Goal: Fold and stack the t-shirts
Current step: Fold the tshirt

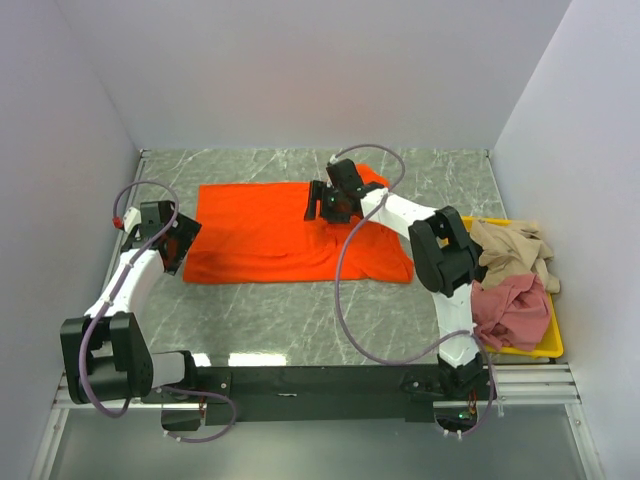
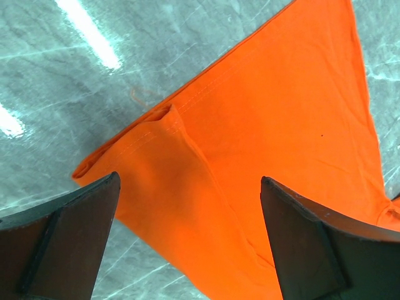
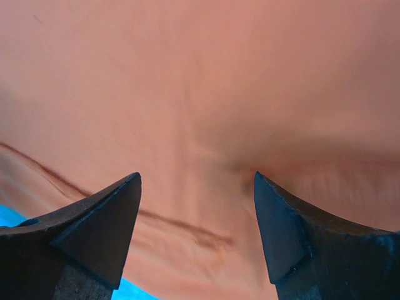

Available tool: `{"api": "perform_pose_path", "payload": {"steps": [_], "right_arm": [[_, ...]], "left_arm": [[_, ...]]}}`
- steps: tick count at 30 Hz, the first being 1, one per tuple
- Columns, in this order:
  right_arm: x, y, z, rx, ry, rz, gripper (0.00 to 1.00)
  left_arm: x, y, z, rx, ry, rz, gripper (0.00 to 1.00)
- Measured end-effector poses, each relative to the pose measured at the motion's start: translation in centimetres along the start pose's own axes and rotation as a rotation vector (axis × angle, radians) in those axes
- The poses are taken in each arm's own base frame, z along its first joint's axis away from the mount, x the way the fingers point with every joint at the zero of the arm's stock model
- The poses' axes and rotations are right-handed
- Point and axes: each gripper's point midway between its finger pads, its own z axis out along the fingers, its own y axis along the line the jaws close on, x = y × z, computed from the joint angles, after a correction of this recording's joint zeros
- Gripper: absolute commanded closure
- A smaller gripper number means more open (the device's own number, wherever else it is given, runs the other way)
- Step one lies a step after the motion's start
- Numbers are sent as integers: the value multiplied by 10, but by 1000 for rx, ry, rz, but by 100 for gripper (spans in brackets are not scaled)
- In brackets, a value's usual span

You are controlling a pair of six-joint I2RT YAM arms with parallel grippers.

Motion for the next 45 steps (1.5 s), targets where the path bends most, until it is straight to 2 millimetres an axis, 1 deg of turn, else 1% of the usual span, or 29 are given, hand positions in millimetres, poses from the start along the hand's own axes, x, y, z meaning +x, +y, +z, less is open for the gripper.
{"api": "perform_pose_path", "payload": {"steps": [4, 8, 10, 12, 14, 16, 19, 21, 22, 24, 26, 28, 30, 32, 34, 36, 37, 40, 43, 45], "right_arm": [[-21, 11, 6, -22, -40, -9, 21], [-25, 14, 4, -26, -49, -14, 21], [-24, 11, 3, -16, -53, -18, 21], [-14, 3, -4, 8, -44, -20, 21], [-2, -8, -19, 42, -35, -23, 20], [8, -17, -40, 73, -41, -20, 20], [16, -28, -72, 95, -73, -14, 19], [23, -41, -93, 116, -93, -1, 19], [26, -48, -99, 129, -101, 7, 19], [33, -62, -105, 158, -98, 24, 19], [44, -78, -102, 191, -77, 40, 19], [56, -93, -95, 224, -42, 59, 19], [66, -105, -89, 248, -10, 75, 19], [76, -113, -85, 265, 15, 83, 19], [87, -118, -84, 272, 39, 90, 19], [92, -118, -86, 259, 33, 95, 19], [96, -119, -88, 254, 34, 96, 19], [108, -118, -97, 227, 25, 114, 19], [127, -118, -109, 198, 32, 141, 19], [141, -117, -118, 181, 41, 161, 19]], "left_arm": [[1, 4, -1, -15, 2, 2, 1], [2, 5, -2, -20, 5, 3, 1], [1, 5, -3, -19, 5, 3, 1], [1, 4, -3, -15, 5, 3, 1], [3, 2, -3, -3, 14, 2, 1], [4, -3, -4, 20, 24, 2, 1], [7, -12, -4, 59, 41, 7, 1], [12, -21, -1, 84, 61, 23, 1], [15, -25, 2, 93, 72, 32, 1], [22, -35, 9, 112, 98, 46, 1], [29, -40, 19, 117, 123, 56, 1], [37, -42, 31, 111, 154, 62, 1], [45, -38, 42, 92, 181, 66, 1], [53, -30, 51, 60, 208, 70, 1], [59, -21, 54, 38, 223, 73, 1], [64, -12, 55, 25, 226, 73, 1], [63, -13, 54, 34, 220, 71, 1], [66, -2, 47, 40, 201, 65, 1], [70, 15, 34, 24, 188, 44, 1], [73, 32, 23, -12, 180, 26, 1]]}}
